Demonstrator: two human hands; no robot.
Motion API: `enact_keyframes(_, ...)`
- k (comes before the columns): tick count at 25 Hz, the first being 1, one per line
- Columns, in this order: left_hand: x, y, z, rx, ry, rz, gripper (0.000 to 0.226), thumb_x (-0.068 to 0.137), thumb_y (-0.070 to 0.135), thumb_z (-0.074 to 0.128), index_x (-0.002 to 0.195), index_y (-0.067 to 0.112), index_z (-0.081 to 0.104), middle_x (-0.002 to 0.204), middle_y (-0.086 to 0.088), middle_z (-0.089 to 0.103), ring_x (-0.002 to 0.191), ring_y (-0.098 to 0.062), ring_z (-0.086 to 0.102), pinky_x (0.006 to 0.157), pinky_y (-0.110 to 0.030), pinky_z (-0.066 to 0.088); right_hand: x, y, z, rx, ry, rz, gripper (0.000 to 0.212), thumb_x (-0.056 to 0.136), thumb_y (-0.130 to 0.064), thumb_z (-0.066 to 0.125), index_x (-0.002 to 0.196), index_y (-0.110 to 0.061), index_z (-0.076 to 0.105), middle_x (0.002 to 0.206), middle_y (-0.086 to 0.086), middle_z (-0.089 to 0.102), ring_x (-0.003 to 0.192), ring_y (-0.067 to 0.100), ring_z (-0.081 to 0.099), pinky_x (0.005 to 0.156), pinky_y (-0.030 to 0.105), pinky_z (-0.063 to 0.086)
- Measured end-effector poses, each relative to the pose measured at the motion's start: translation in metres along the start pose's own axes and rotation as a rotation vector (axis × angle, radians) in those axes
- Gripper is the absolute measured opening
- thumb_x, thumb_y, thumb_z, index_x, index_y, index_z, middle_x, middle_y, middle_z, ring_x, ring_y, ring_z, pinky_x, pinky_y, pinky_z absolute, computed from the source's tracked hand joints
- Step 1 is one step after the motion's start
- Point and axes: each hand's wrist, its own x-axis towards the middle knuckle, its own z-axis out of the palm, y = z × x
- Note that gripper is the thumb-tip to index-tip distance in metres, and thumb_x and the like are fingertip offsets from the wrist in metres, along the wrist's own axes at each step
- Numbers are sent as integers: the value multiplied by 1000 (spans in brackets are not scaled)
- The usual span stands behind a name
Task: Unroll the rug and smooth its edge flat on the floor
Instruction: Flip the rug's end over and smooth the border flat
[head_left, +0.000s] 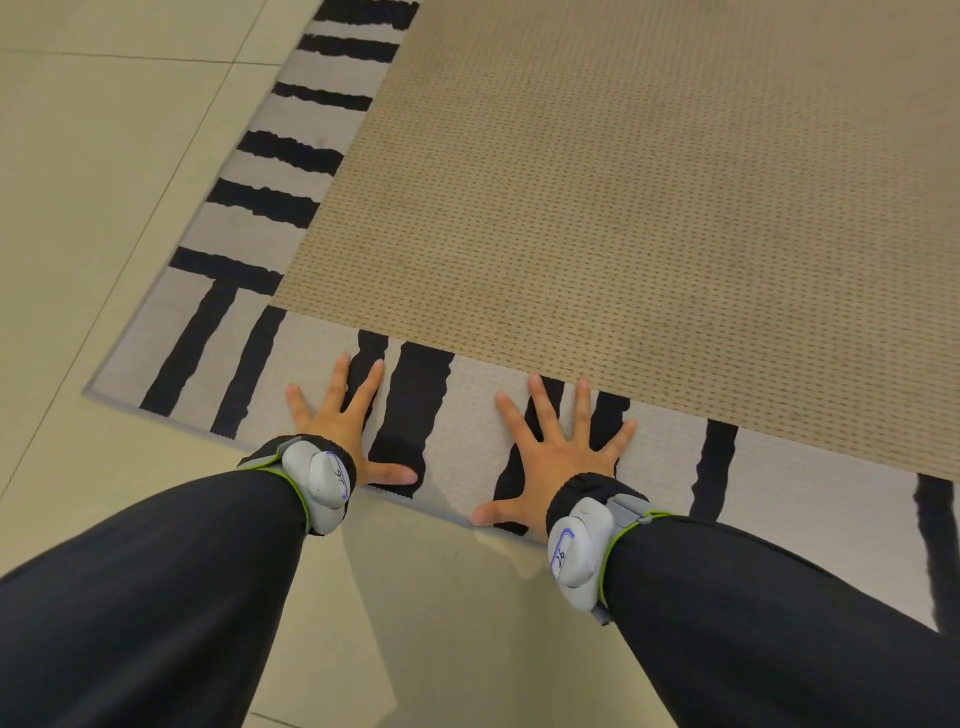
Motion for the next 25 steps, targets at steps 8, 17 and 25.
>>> enact_keyframes(8,5,44,-35,22,-39,121,126,63,63,72,149,25,-13,160,2,-15,147,-34,2,117,-53,20,-28,58,-25,178,-21,39,119,61,-64,73,146,-47,-9,156,-13,-26,143,25,-28,104,76,-1)
enact_keyframes(17,-12,164,-31,83,84,465,122,62,73,63,145,40,-19,158,6,-22,147,-25,-16,120,-50,7,-68,146,-16,311,106,294,109,67,-73,60,144,-49,-13,157,-13,-23,144,21,-26,108,71,1)
enact_keyframes(25,-42,252,13,102,124,567,122,56,85,51,141,42,-26,155,4,-32,143,-27,-27,118,-56,-2,-102,205,22,299,153,431,104,66,-86,39,144,-46,-18,155,-14,-29,142,16,-30,110,67,-10)
